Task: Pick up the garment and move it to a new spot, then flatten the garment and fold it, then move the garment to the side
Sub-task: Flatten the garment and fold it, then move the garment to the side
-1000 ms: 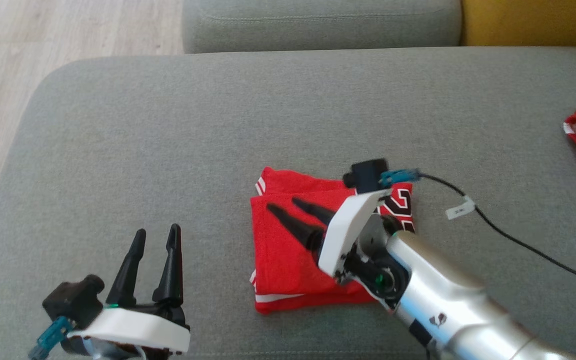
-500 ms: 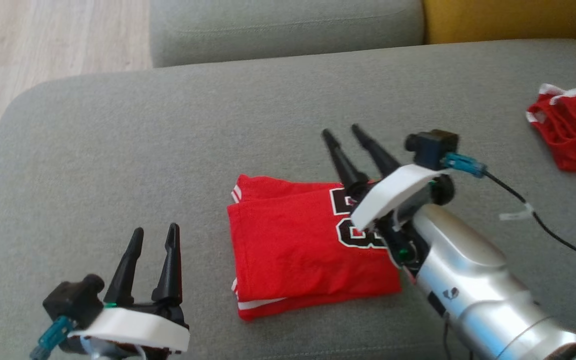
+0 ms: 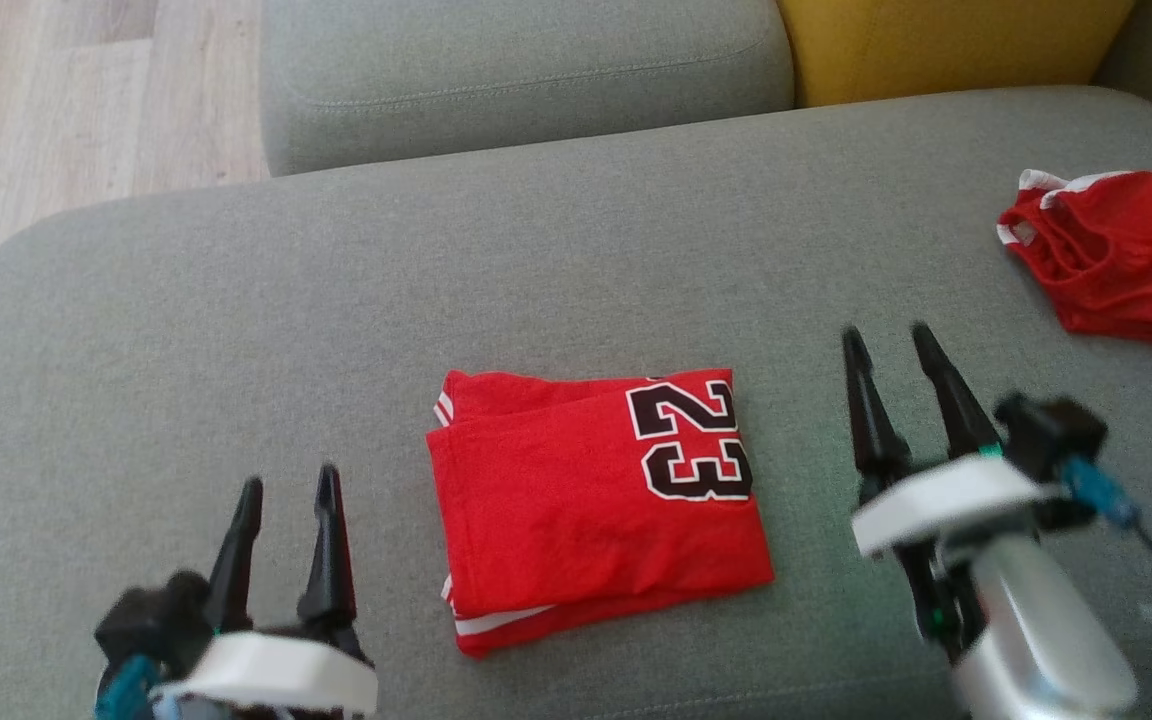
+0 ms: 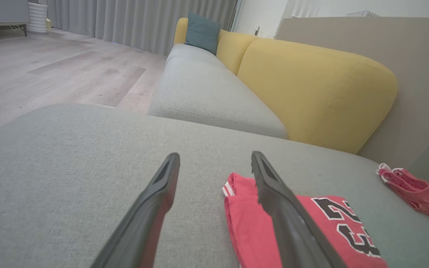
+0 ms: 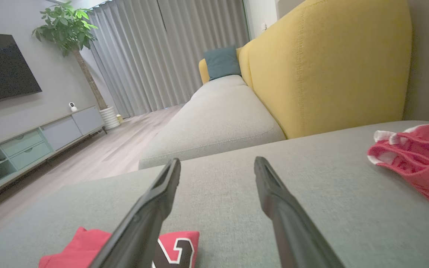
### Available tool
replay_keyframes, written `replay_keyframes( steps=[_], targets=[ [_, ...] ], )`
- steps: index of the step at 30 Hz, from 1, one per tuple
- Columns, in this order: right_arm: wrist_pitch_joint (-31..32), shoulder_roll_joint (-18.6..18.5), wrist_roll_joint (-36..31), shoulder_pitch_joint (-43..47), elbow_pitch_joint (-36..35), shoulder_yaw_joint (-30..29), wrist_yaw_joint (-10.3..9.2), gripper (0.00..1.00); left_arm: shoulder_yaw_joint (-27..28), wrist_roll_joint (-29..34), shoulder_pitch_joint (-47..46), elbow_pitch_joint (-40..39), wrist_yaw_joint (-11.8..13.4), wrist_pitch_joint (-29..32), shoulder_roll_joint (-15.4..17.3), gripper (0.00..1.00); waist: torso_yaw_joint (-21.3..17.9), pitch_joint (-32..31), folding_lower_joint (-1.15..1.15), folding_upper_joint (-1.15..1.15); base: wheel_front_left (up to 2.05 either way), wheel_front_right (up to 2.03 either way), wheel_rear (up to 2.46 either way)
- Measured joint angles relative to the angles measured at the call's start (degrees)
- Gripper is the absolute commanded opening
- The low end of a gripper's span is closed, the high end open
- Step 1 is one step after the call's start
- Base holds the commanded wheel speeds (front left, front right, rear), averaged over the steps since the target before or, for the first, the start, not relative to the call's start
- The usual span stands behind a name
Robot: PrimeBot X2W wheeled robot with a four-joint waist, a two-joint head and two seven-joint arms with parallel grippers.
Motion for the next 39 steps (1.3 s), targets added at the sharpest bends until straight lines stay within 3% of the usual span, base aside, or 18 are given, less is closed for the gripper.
replay_keyframes(
  steps=[6,12,33,39],
  targets=[
    [0.0,2.0,-8.5,9.9,-8.2,-5.7,0.0,1.0,1.3,3.1,3.5,1.0,0.1,0.0,-1.0,1.0,0.2,-0.3,0.0,0.0,0.0,0.0,0.0],
    [0.0,2.3,-9.0,13.5,-12.1,-5.9,0.0,1.0,3.9,6.1,4.7,1.8,-1.0,0.0,-2.4,1.0,0.7,-0.4,0.0,0.0,0.0,0.0,0.0],
    [0.1,2.5,-8.2,13.9,-12.2,-5.1,0.0,1.0,7.7,8.4,5.0,3.5,-4.3,0.0,-4.1,1.0,1.6,0.2,0.0,0.0,0.0,0.0,0.0],
    [5.6,2.5,-10.3,13.3,-11.3,-5.4,-0.01,1.0,7.8,8.5,4.9,3.8,-4.9,0.0,-4.2,1.0,2.0,0.9,0.0,0.0,0.0,0.0,0.0]
  ],
)
